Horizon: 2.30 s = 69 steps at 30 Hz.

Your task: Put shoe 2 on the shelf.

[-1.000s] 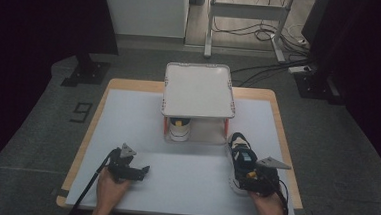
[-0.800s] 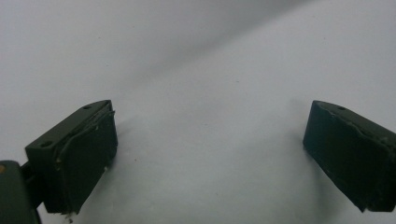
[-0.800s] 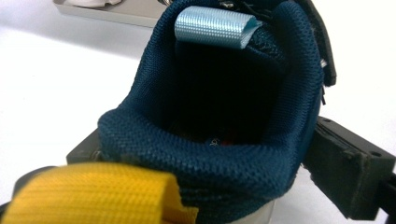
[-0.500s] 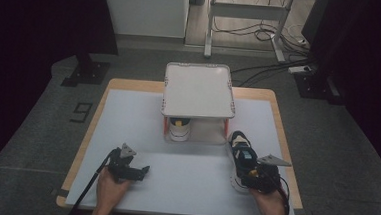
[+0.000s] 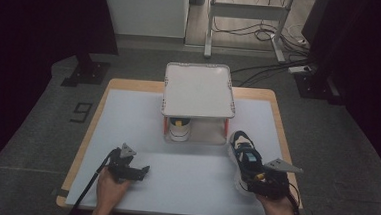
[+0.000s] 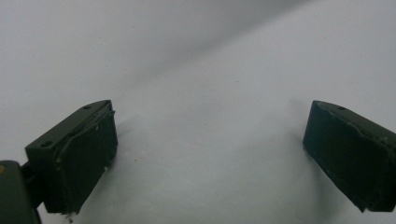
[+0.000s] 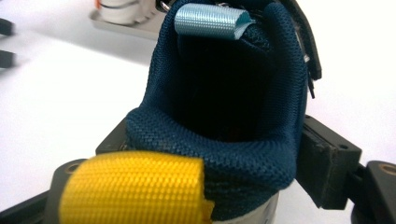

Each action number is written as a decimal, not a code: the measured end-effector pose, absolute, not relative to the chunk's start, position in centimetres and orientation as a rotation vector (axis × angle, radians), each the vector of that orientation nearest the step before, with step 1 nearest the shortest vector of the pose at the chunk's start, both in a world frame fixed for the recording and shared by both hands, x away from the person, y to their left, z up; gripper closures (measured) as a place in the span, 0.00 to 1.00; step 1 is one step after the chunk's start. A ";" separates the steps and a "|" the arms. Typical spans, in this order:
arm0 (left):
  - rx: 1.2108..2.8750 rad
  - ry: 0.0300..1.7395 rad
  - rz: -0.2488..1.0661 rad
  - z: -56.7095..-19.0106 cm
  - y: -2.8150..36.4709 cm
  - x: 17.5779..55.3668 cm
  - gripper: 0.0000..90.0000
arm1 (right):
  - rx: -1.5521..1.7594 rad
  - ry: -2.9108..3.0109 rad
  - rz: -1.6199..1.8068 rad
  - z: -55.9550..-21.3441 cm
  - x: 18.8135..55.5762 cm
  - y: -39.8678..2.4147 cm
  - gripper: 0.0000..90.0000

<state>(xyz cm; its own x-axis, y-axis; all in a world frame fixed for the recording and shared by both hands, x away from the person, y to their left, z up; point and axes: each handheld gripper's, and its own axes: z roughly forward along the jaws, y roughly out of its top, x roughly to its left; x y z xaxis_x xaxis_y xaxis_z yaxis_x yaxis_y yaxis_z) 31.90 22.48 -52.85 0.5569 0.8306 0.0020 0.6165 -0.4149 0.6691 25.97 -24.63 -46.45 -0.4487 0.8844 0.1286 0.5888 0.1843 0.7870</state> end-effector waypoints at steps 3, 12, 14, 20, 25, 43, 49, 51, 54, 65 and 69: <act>2.170 1.157 0.446 -52.8 22.5 31.9 0.03 | 1.343 2.134 1.170 -45.6 26.0 -23.6 0.28; 2.170 1.156 0.447 -52.9 22.5 31.9 0.03 | 1.280 2.189 1.188 -45.5 28.6 -20.4 0.28; 2.170 1.156 0.446 -52.8 22.5 31.9 0.03 | 1.277 2.197 1.190 -45.7 29.6 -19.6 0.28; 2.169 1.157 0.446 -52.9 22.5 31.9 0.03 | 1.267 2.193 1.176 -45.9 32.1 -17.5 0.28; 2.171 1.156 0.445 -52.8 22.5 31.9 0.03 | 1.284 2.188 1.158 -46.3 34.4 -16.1 0.27; 2.169 1.155 0.447 -52.9 22.5 31.9 0.03 | 1.383 2.101 1.136 -48.6 40.1 -14.1 0.24; 2.169 1.155 0.447 -52.9 22.5 31.9 0.03 | 1.399 2.070 1.134 -48.6 40.5 -14.4 0.10; 2.169 1.155 0.447 -52.9 22.5 31.9 0.03 | 1.391 2.056 1.132 -48.2 40.3 -14.5 0.10; 2.169 1.154 0.447 -52.9 22.5 31.9 0.03 | 1.364 2.070 1.126 -47.3 39.3 -14.8 0.14; 2.169 1.155 0.446 -52.9 22.5 31.9 0.03 | 1.257 2.179 1.216 -46.2 34.6 -17.3 0.74; 2.169 1.154 0.448 -52.9 22.5 31.9 0.03 | 1.227 2.222 1.187 -47.0 35.7 -16.4 0.76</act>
<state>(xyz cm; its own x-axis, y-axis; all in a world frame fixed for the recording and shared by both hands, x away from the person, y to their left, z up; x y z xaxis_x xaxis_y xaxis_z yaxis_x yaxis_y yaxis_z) 31.89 22.48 -52.86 0.5577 0.8300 0.0026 0.6147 -0.4151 0.6707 35.66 -16.40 -47.04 -0.5704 0.8157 0.0966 0.5335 0.2785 0.7986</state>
